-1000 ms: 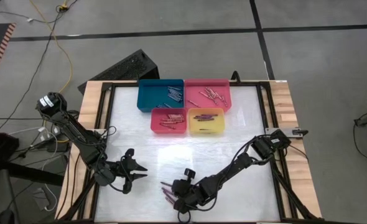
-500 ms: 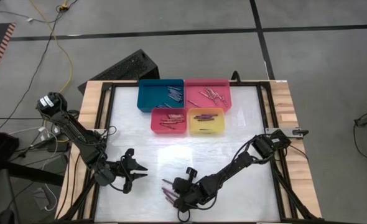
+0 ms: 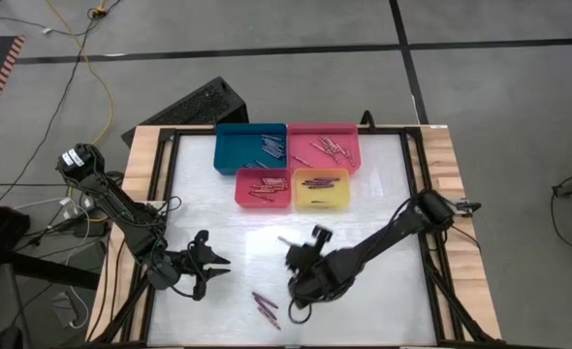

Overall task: Sort crayons
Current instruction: Put the violet crayon into the yellow bin

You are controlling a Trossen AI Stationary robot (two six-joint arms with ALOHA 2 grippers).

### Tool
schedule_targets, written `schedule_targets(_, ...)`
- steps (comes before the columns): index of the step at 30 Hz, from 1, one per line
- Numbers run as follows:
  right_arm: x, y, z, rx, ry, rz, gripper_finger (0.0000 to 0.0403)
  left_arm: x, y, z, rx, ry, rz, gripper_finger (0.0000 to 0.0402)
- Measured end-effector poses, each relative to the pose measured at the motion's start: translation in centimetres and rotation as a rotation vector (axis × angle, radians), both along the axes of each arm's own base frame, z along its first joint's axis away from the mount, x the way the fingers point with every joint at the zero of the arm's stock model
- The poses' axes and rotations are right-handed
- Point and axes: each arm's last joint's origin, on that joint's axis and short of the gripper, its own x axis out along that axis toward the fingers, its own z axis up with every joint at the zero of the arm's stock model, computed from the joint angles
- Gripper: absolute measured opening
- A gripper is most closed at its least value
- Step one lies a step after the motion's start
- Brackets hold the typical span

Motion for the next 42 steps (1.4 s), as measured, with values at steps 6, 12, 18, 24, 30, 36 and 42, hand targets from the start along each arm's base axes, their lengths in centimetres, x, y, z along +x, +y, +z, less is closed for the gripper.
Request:
schedule_targets(6, -3.1, -3.8, 3.4, -0.122, 0.132, -0.101, 0.0006, 0.0, 0.0, 0.0, 0.006, -0.006, 0.013, 0.0094)
schedule_targets(12, -5.7, -7.1, 5.9, -0.21, 0.211, -0.165, 0.0006, 0.0, 0.1, 0.0, 0.007, -0.006, 0.014, 0.0094)
schedule_targets(18, -8.9, -11.1, 7.1, -0.224, 0.264, -0.193, 0.0006, 0.0, 0.1, 0.0, -0.006, -0.005, 0.02, 0.0094)
schedule_targets(24, -11.1, -14.3, 6.1, -0.17, 0.201, -0.153, 0.0006, 0.0, 0.1, 0.0, 0.001, -0.012, 0.036, 0.0094)
schedule_targets(30, -11.4, -17.0, 3.5, -0.005, 0.083, -0.005, 0.0006, 0.0, 0.2, 0.0, 0.014, -0.022, 0.062, 0.0094)
schedule_targets(36, -11.2, -19.8, 0.9, 0.067, 0.066, 0.022, 0.0006, -0.1, 0.3, -0.1, 0.032, -0.01, 0.064, 0.0094)
schedule_targets(42, -9.9, -22.4, -2.1, 0.139, 0.146, 0.001, 0.0006, -0.1, 0.3, -0.2, 0.04, -0.009, 0.072, 0.0094)
